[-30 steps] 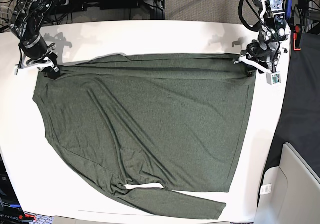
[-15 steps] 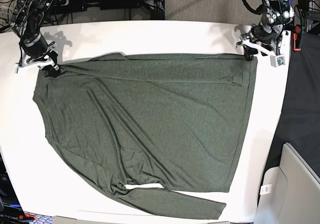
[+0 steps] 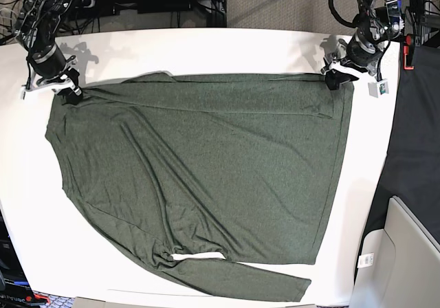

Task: Fold the T-shirt properly
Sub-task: 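Lift the shoulder corners with both grippers and pull them apart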

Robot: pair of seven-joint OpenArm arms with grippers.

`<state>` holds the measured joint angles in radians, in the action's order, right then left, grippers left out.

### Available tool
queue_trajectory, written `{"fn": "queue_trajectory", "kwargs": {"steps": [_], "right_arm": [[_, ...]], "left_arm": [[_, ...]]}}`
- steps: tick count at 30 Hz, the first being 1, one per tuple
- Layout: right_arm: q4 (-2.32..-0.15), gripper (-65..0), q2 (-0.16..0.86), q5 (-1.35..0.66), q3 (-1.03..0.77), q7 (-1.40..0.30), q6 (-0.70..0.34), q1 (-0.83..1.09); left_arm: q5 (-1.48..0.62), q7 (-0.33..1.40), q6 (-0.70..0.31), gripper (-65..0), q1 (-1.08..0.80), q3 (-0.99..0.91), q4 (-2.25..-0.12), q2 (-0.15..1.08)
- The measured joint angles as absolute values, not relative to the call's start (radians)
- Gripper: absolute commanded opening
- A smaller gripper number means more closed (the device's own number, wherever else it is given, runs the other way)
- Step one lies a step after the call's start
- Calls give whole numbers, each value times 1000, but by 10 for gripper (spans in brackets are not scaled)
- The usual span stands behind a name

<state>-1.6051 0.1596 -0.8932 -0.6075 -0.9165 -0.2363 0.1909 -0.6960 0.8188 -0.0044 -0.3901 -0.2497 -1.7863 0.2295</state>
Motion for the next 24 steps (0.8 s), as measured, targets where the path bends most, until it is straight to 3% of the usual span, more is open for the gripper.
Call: {"fn": "queue_trajectory", "kwargs": {"steps": [5, 11, 18, 24], "right_arm": [[-1605, -648, 160, -895, -607, -916, -236, 188], [-1605, -648, 160, -897, -607, -916, -237, 188], [-1605, -648, 160, -922, -609, -917, -236, 207], [-1605, -648, 162, -923, -609, -916, -236, 208]], "left_arm": [[-695, 822, 0, -303, -357, -229, -1780, 211], [-697, 799, -11, -393, -320, -165, -1739, 211], [-715, 777, -12, -650, -285, -165, -1676, 216], [-710, 814, -8, -650, -362, -190, -1761, 223]]}}
